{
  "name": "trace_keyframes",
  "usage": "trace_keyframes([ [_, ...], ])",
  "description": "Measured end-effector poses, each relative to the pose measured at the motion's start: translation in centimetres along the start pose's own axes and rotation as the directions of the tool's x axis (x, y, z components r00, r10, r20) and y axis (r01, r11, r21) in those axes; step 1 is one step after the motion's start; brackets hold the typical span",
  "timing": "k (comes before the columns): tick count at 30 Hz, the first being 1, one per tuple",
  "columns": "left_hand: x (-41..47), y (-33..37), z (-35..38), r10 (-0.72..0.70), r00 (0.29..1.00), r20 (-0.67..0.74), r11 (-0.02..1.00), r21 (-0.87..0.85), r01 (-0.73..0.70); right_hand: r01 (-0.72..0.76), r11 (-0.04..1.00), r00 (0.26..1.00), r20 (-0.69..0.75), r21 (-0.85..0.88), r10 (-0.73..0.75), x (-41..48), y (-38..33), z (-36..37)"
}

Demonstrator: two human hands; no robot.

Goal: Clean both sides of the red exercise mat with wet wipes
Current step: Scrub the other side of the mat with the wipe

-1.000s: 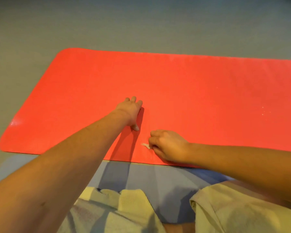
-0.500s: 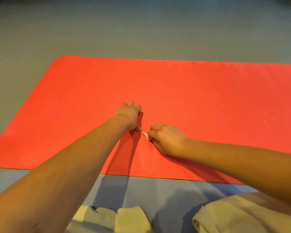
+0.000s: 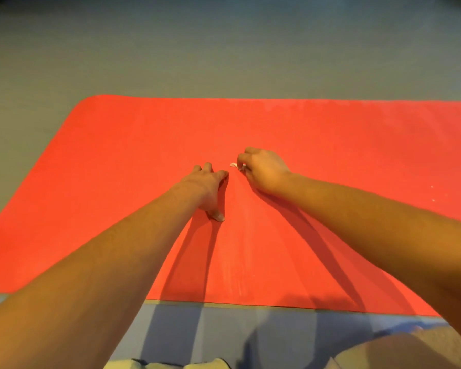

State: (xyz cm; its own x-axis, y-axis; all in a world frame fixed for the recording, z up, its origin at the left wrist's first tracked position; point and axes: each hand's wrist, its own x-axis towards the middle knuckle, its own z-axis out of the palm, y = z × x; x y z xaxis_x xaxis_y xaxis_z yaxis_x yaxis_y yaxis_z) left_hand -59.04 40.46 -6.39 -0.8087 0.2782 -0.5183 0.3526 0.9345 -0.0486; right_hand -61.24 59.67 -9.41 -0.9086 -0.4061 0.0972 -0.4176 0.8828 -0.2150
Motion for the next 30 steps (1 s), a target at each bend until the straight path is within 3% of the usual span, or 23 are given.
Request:
trace_keyframes([
  [2,0.3,0.0,-0.5,-0.009,1.0,-0.015,1.0,-0.003,0.009,0.05,0.998,0.999,-0.007,0.042,-0.05,-2.2,-0.9,0.4],
  [8,3.1,-0.7,-0.6,-0.047,0.978,-0.203,0.973,-0.232,-0.001,0.301,0.951,0.95,0.063,0.075,-0.306,-7.1,-1.4,0.7],
  [13,4.8,0.4,2.8,-0.083,0.895,-0.438,0.936,-0.343,-0.081,0.171,0.985,0.984,-0.055,0.012,-0.17,-0.5,1.6,1.4],
  [18,5.2,-0.1,2.3,-0.098,0.887,-0.451,0.945,-0.32,-0.058,-0.146,0.989,0.981,-0.127,0.007,0.146,4.9,2.9,1.4],
  [21,6.0,-0.4,1.2,-0.066,0.899,-0.433,0.971,-0.234,-0.041,-0.091,0.996,0.987,-0.132,0.009,0.092,3.0,1.5,1.8],
  [26,8.7,0.2,1.1,-0.136,0.825,-0.548,0.968,-0.253,-0.008,0.222,0.975,0.975,-0.03,0.02,-0.222,-2.1,1.0,1.7],
  [30,9.8,0.6,2.4,-0.166,0.715,-0.679,0.963,-0.268,-0.03,0.124,0.992,0.99,-0.065,-0.002,-0.124,1.7,3.5,1.7],
])
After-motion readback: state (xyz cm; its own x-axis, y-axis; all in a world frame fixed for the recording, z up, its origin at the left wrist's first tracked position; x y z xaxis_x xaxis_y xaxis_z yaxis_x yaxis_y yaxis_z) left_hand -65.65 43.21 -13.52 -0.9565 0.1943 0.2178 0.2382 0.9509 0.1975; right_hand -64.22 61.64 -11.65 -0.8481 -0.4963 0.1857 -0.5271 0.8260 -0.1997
